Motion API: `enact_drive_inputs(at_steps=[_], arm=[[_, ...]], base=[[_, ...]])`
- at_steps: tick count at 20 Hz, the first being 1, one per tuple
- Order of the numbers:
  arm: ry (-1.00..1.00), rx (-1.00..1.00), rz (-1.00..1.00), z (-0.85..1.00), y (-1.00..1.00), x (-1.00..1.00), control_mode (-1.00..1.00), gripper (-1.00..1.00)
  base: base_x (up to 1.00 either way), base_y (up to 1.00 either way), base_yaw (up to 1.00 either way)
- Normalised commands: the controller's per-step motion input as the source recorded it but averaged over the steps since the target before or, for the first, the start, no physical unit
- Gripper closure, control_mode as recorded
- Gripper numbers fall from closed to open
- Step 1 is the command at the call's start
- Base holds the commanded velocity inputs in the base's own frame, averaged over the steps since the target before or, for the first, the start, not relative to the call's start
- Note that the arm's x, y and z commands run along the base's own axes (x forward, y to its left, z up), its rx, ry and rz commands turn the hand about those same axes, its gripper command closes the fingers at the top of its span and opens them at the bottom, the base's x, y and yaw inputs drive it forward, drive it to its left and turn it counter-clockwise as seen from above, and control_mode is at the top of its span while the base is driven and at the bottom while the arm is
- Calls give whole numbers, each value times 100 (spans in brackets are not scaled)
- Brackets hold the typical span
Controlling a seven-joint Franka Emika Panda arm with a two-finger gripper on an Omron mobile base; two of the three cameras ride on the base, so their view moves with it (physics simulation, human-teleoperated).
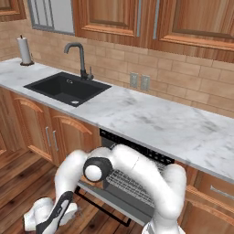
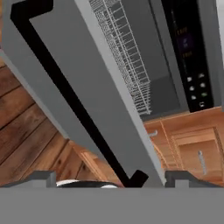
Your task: Open the dishwasher door and pull out the top rack.
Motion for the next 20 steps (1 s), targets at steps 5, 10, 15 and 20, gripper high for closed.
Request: enact_drive_inputs(at_steps=[5, 10, 15, 20], arm=[[0, 24, 4, 99, -25, 0, -100, -100], [0, 24, 2, 81, -51, 5, -100, -100], [0, 19, 1, 66, -57, 4, -100, -100], [0, 13, 5, 58, -54, 1, -100, -100]], base=[[0, 0, 0], [0, 0, 0], [0, 0, 0], [0, 0, 0]])
